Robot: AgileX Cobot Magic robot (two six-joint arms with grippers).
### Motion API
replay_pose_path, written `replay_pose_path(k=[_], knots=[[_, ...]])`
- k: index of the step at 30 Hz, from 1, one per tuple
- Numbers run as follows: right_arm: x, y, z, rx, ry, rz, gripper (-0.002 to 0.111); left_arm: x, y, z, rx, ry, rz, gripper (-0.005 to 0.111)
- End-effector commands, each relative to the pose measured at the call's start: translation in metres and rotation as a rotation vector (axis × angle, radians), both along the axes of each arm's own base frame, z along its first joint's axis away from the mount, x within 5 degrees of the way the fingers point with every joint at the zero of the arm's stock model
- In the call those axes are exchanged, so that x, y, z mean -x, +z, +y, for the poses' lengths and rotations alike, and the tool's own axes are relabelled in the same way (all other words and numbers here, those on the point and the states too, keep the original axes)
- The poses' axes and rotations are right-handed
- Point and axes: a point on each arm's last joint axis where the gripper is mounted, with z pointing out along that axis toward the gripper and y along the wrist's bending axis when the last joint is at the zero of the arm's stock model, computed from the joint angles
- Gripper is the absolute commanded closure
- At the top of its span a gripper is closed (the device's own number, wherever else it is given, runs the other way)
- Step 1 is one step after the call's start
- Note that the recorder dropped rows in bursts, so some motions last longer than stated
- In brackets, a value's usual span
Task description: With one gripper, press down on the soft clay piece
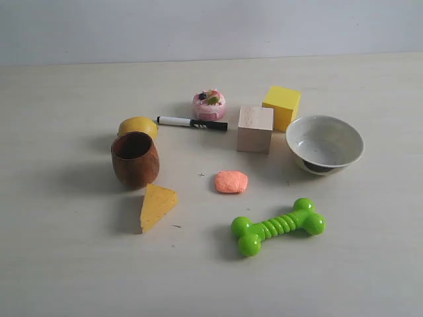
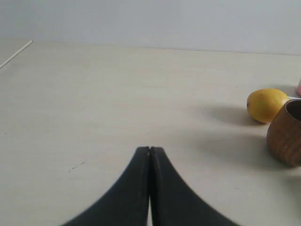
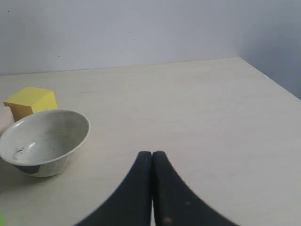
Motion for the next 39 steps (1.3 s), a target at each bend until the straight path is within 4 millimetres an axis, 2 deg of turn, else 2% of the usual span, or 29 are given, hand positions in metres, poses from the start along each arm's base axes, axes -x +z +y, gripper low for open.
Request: replay_pose_path(k=[1, 28, 35, 39], knots=[[0.000, 0.000, 0.000, 0.004, 0.002, -0.017, 0.108, 0.000, 0.002, 0.000, 0.001, 0.002, -0.019, 0.107], [0.000, 0.000, 0.000, 0.004, 0.002, -0.015, 0.108, 0.000, 0.003, 0.000, -0.001, 0.003, -0.031, 0.107], [0.000, 0.000, 0.000, 0.004, 0.002, -0.015, 0.108, -0.003, 0.026, 0.003, -0.013, 0.032, -0.283, 0.107], [0.000, 0.000, 0.000, 0.004, 0.002, -0.015, 0.108, -0.003, 0.033, 0.004, -0.021, 0.040, -0.354, 0.107]])
